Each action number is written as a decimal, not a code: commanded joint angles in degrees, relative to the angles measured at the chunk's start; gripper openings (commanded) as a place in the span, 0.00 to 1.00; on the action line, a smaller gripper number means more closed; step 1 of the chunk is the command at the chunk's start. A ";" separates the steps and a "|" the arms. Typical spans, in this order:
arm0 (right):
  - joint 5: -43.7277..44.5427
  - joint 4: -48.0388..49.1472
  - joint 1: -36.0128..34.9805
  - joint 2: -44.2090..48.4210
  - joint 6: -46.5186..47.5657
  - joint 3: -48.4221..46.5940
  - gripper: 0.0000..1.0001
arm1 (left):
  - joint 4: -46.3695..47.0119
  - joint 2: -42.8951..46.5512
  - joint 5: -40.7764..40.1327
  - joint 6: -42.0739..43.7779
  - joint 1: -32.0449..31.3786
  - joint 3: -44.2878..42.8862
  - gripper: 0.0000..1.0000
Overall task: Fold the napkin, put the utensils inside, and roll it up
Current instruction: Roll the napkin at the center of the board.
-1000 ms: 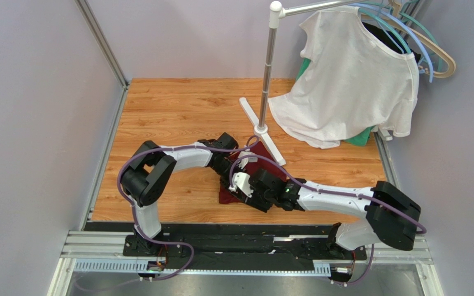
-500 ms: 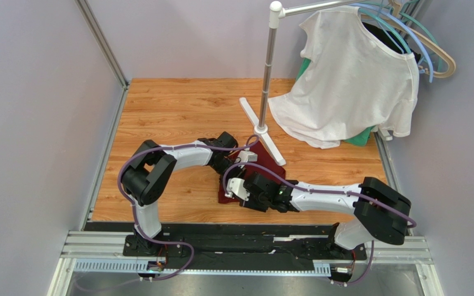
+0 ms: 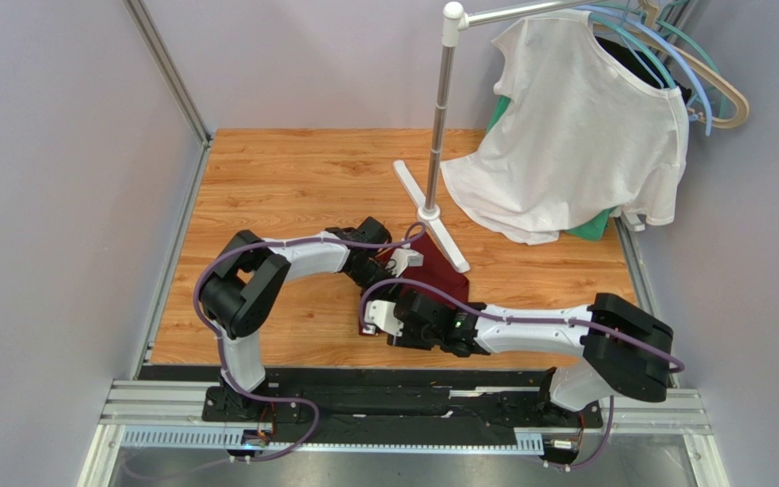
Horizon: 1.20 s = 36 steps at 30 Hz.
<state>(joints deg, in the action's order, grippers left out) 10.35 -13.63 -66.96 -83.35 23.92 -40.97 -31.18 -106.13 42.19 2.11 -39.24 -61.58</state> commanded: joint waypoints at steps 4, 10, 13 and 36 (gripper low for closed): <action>-0.68 4.92 1.21 -2.51 1.57 -1.22 0.45 | -1.52 0.13 -0.10 1.49 0.31 -1.52 0.06; -1.56 5.98 3.50 -3.83 2.62 -1.22 0.44 | -1.25 0.13 0.26 1.67 0.31 -1.43 0.06; -2.35 6.51 3.85 -5.15 2.89 -1.22 0.44 | -1.16 0.04 0.17 1.41 0.31 -1.26 0.06; -19.74 -7.38 5.08 -7.35 -6.95 -9.21 0.00 | 9.82 14.18 -12.48 -15.10 8.38 7.17 0.68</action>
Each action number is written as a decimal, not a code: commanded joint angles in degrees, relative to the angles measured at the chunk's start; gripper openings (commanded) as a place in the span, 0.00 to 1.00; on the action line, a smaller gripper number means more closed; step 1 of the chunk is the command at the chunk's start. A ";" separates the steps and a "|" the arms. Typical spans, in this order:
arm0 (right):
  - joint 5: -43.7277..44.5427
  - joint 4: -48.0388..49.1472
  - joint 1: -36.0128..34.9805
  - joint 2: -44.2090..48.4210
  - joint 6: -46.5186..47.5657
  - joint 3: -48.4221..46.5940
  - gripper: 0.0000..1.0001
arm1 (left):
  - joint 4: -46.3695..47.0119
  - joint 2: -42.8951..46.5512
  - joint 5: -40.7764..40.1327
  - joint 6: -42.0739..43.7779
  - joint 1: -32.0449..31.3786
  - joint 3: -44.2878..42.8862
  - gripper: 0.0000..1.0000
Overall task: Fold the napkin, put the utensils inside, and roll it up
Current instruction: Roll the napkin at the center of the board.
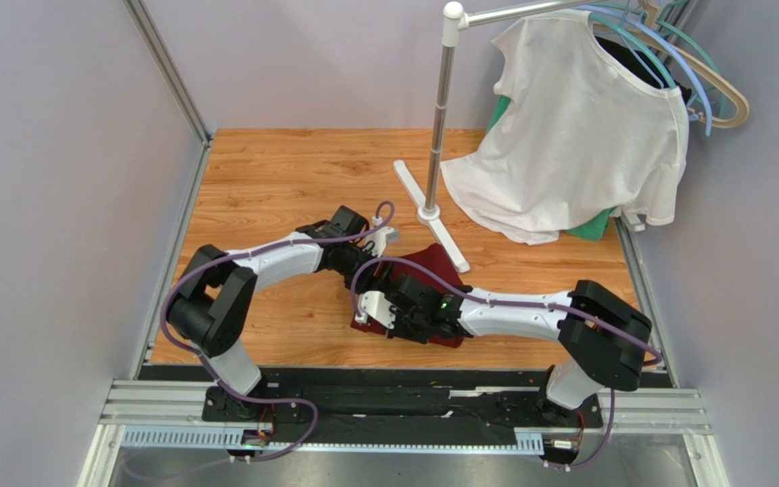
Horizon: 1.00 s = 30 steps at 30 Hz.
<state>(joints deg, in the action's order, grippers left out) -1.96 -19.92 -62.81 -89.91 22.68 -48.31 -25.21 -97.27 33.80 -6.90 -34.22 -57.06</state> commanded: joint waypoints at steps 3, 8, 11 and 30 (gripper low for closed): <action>-10.42 -0.82 1.81 -0.71 -8.25 -2.31 0.00 | 2.71 7.44 -10.32 -8.91 6.34 4.23 0.68; -15.79 1.19 4.00 -0.01 -13.00 -1.87 0.00 | 7.26 14.55 -18.94 -13.14 8.03 10.64 0.68; -19.74 4.10 5.85 0.70 -16.25 -0.64 0.00 | 14.10 22.46 -19.91 -14.28 8.03 15.82 0.69; -37.15 13.59 18.42 1.05 -29.43 5.33 0.00 | 46.39 25.13 3.20 -14.73 6.88 27.79 0.67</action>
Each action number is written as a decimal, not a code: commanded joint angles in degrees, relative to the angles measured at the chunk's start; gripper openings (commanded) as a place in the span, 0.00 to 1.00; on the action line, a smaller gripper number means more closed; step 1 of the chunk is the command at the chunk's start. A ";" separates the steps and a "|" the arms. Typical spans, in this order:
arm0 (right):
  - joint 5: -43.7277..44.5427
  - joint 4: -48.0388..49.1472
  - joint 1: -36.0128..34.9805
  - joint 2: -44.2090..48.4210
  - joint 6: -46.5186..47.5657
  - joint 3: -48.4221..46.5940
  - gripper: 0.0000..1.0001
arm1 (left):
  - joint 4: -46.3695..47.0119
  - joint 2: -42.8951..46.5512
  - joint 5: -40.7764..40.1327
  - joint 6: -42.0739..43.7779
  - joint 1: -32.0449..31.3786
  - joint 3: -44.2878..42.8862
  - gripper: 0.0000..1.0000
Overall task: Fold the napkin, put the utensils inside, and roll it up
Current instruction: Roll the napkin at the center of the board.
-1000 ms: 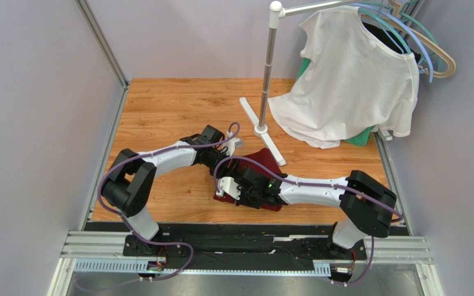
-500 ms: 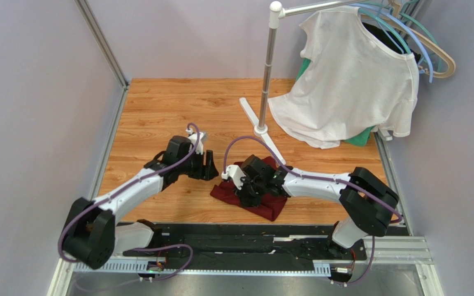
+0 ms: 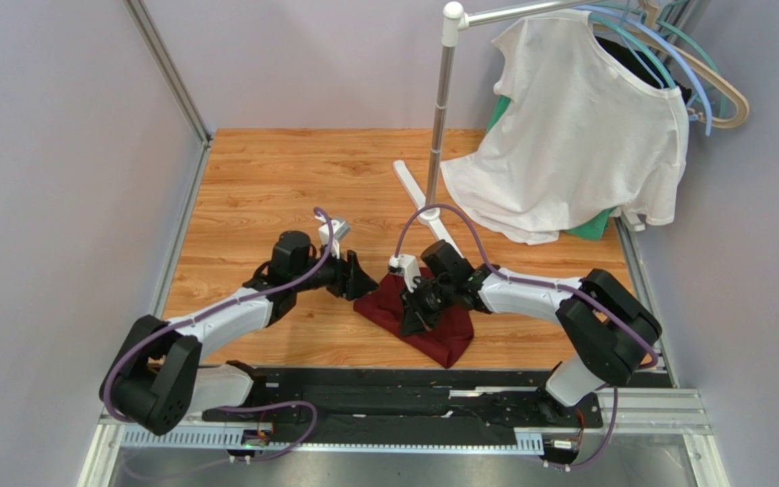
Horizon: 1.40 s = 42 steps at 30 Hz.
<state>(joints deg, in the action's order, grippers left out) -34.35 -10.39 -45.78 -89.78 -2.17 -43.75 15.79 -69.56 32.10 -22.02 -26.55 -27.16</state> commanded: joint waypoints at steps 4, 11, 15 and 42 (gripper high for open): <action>-6.61 7.31 2.97 0.48 -7.57 2.52 0.00 | 6.27 -5.32 6.66 1.01 -1.66 -3.60 0.67; -8.19 9.87 4.73 -1.01 -10.56 4.20 0.00 | 8.04 -10.85 11.75 0.58 -2.72 -5.01 0.65; -9.86 11.71 6.14 -1.63 -11.27 4.72 0.00 | 6.80 -14.10 13.34 0.40 -3.34 -5.10 0.63; -10.65 12.51 11.94 -3.82 -13.03 7.80 0.00 | -2.26 -13.08 3.79 4.79 -5.26 -5.99 0.63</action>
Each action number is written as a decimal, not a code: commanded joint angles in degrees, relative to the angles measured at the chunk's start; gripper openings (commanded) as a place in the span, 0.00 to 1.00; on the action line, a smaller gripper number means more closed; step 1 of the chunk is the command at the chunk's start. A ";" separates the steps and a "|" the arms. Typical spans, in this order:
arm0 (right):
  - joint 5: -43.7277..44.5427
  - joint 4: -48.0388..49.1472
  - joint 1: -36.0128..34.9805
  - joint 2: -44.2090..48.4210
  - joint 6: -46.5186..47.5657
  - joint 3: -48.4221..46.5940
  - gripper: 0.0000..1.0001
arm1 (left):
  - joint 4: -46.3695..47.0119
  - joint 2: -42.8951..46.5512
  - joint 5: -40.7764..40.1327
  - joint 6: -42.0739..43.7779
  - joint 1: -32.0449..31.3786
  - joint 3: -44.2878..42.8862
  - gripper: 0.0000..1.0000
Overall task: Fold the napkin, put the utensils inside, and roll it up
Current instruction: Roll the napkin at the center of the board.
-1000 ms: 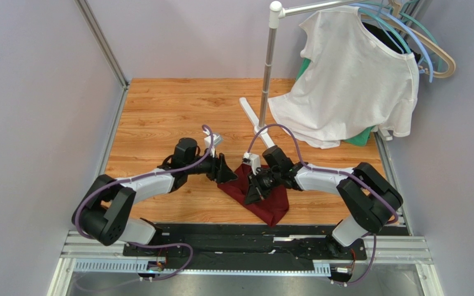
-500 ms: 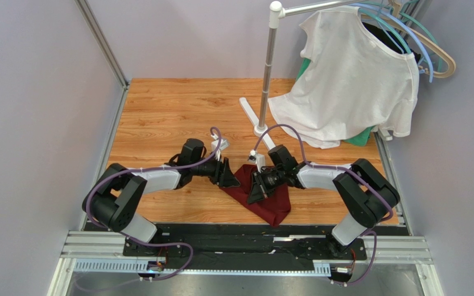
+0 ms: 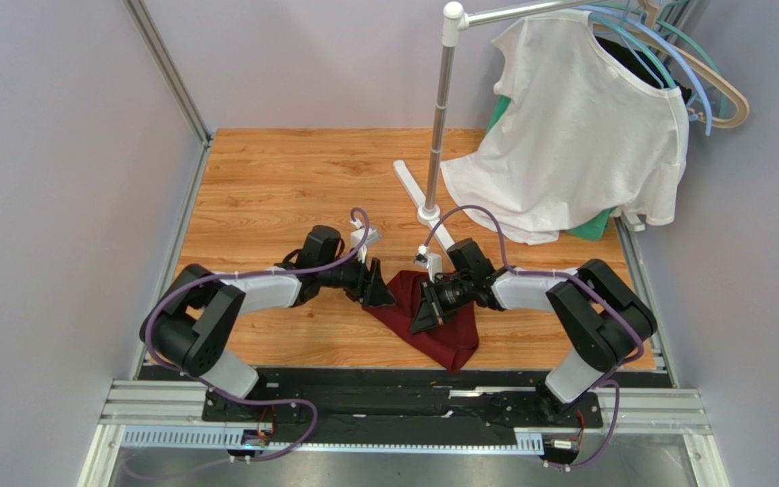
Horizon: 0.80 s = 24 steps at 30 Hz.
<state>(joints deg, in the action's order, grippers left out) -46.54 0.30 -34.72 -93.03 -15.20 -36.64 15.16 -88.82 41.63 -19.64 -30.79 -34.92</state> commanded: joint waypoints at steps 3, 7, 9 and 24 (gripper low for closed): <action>3.30 0.85 0.88 -0.66 0.08 0.87 0.00 | -3.80 13.91 -11.80 2.15 -1.64 2.75 0.64; 6.20 -0.12 0.71 0.48 0.44 1.13 0.00 | -13.29 17.98 -24.30 0.13 -2.17 0.91 0.65; 7.69 -1.87 0.71 1.27 0.52 1.31 0.00 | -14.19 16.05 -21.77 -0.31 -2.26 0.38 0.65; 9.89 1.37 -1.14 0.84 -2.11 3.86 0.00 | -6.80 -1.27 -16.39 -1.64 -2.26 -7.44 0.65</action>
<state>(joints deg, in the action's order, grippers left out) -41.67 1.32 -34.96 -92.01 -18.20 -34.52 6.20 -89.78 25.98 -22.63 -32.88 -38.17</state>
